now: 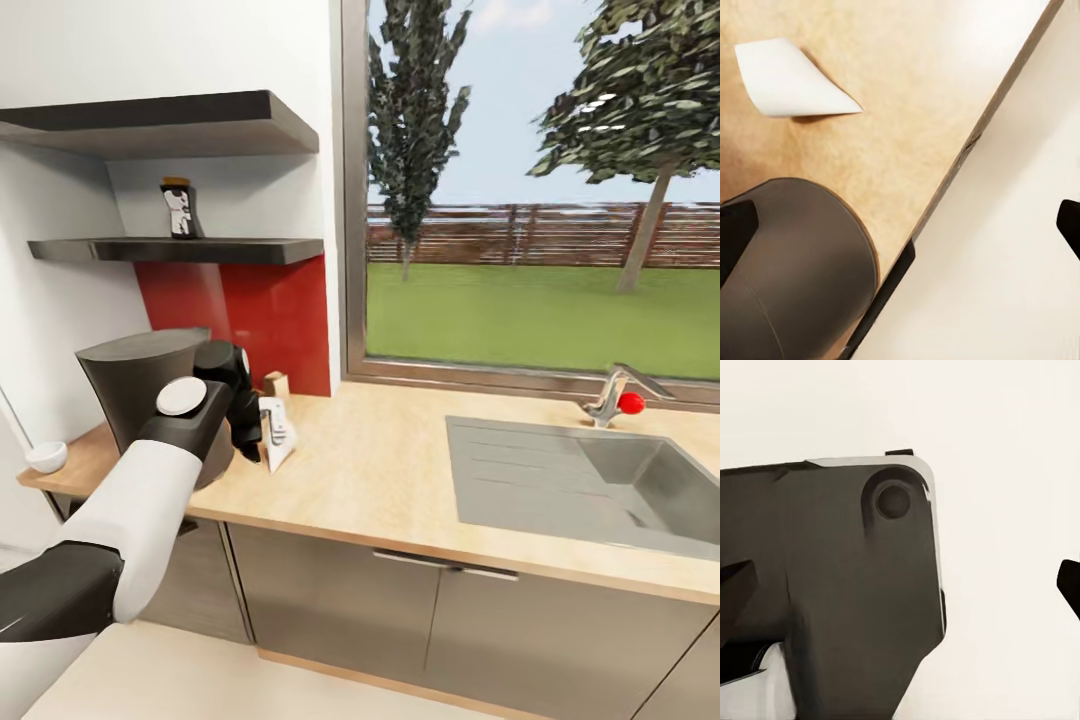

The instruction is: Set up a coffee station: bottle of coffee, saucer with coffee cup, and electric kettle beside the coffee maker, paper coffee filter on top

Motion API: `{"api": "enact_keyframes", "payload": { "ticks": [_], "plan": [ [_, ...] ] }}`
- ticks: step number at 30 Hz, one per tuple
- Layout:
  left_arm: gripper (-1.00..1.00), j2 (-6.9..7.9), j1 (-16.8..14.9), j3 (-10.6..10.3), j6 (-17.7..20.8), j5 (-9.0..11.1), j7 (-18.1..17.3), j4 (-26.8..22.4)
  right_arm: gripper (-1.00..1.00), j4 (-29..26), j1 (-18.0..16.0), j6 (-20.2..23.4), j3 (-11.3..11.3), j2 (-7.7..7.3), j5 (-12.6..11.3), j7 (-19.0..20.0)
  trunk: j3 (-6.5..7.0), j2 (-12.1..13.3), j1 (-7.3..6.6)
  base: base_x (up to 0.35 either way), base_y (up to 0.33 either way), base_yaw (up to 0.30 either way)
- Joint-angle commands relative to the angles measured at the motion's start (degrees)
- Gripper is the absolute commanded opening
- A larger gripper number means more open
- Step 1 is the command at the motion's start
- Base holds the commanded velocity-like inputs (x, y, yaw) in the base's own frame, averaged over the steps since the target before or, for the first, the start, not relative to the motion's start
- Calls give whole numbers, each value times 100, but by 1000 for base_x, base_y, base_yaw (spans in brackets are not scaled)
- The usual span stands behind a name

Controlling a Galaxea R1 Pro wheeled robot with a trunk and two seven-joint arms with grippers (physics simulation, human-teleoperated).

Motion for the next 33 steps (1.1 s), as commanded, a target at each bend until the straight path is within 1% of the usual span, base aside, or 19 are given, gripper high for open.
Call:
{"api": "enact_keyframes", "payload": {
  "ticks": [1, 5, 12, 19, 29, 33],
  "plan": [
    [100, 4, -4, -4, 36, -24, -32, -5, 100, 23, -3, -20, 14, -2, -52, -2, -9, -9, 5, 224, 189, 0],
    [100, 22, -4, 3, -5, -18, -32, -5, 100, 58, -3, -20, 15, 0, -52, -2, -9, -9, 5, 130, 83, 0],
    [100, 34, -4, 8, -16, 38, -32, -2, 100, 75, -3, -20, 15, -4, -52, -2, -9, -9, 5, 17, 9, -20],
    [100, 22, -4, 8, -16, 43, -32, -1, 100, 78, -3, -20, 15, -3, -52, -2, -9, -9, 5, 53, 57, -247],
    [100, 27, 22, 8, -16, -2, -32, -1, 100, 70, -3, -20, 15, 19, -59, -2, -9, -9, 5, 82, 260, -292],
    [100, 31, 29, 8, -17, -23, -32, -1, 100, 69, -3, -18, 21, 34, -55, -2, -9, -9, 5, 14, 150, -92]
  ]
}}
